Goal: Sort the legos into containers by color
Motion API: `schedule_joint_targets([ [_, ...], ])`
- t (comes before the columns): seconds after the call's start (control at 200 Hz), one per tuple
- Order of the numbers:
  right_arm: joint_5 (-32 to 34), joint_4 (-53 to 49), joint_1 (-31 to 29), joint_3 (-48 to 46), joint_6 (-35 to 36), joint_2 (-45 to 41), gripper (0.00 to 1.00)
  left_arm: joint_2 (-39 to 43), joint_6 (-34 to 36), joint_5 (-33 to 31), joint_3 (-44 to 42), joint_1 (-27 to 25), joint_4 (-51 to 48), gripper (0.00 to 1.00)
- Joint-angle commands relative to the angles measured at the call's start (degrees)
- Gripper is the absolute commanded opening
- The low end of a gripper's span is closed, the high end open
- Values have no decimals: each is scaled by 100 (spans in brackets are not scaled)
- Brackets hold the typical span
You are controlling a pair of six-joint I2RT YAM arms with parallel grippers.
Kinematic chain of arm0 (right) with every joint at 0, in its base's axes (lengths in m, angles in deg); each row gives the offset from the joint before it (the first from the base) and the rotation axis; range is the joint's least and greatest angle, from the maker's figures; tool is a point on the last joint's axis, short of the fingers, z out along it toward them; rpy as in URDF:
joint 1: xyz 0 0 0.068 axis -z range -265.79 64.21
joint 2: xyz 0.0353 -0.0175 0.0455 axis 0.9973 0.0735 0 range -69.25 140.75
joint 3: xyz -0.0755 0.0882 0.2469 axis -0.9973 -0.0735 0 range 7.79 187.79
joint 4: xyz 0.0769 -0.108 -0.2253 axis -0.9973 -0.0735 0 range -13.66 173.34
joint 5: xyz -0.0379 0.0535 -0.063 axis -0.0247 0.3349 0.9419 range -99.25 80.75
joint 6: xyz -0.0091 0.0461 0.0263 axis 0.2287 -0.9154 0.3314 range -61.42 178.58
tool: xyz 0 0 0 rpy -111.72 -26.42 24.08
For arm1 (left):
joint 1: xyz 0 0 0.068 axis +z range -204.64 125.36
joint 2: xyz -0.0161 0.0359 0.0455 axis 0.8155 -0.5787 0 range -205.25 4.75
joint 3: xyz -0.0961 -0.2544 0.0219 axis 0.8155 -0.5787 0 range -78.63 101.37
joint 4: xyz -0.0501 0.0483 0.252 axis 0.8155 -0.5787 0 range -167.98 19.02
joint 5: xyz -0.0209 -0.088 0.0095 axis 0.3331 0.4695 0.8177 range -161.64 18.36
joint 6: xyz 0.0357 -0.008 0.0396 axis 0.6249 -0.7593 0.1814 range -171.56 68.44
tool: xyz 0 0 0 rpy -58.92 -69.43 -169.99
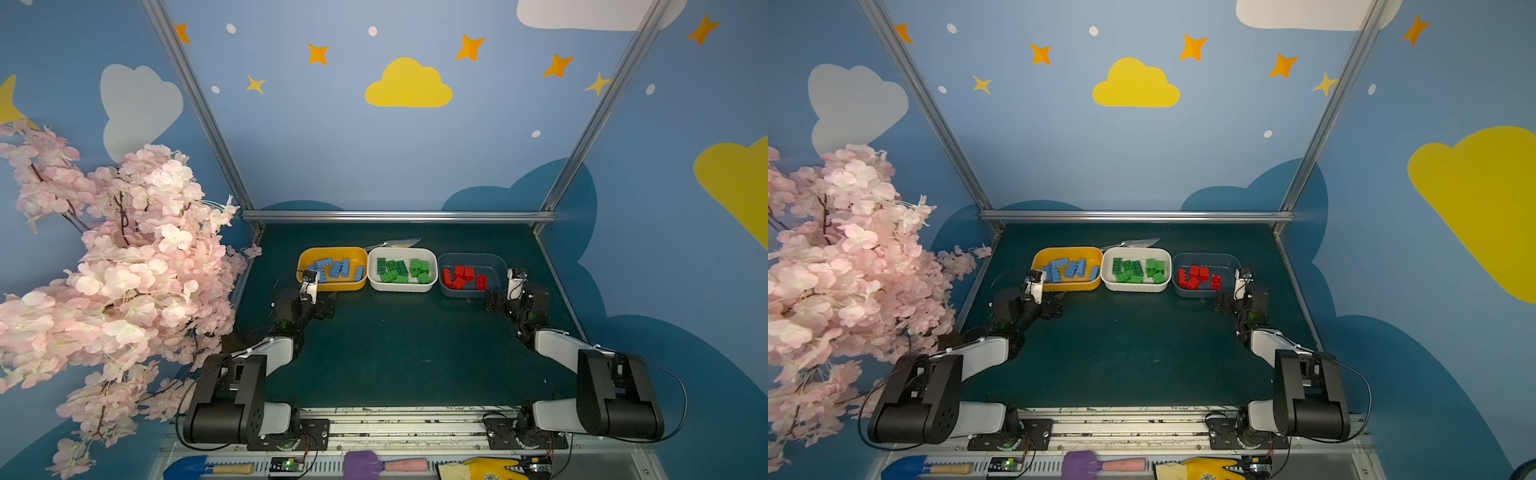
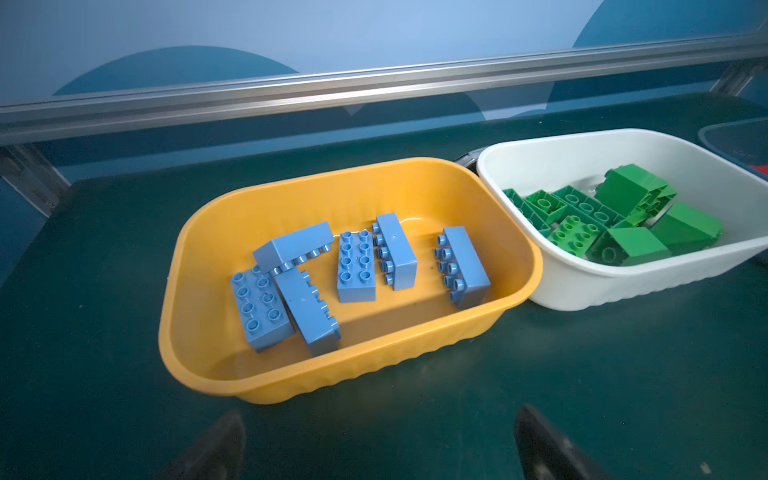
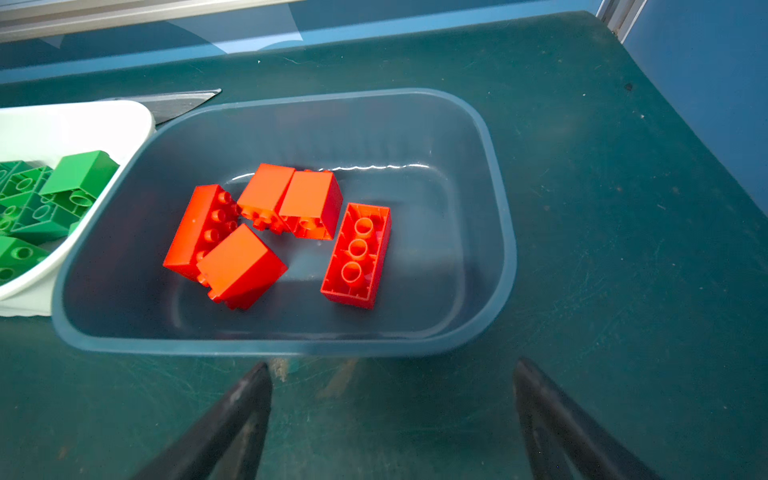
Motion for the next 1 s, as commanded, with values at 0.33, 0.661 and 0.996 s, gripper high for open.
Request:
schedule_joint_targets([
  [0.33,186,510,-25,-113,-74,249,89,-427,12,164,158,25,151,100],
  [0.661,240,369,-19,-55,-152,239,89,-566,-87,307,443,213,-255,100],
  [0.996,307,3,-37,236,-150,416,89,-612,-174,216,218,240,196,100],
])
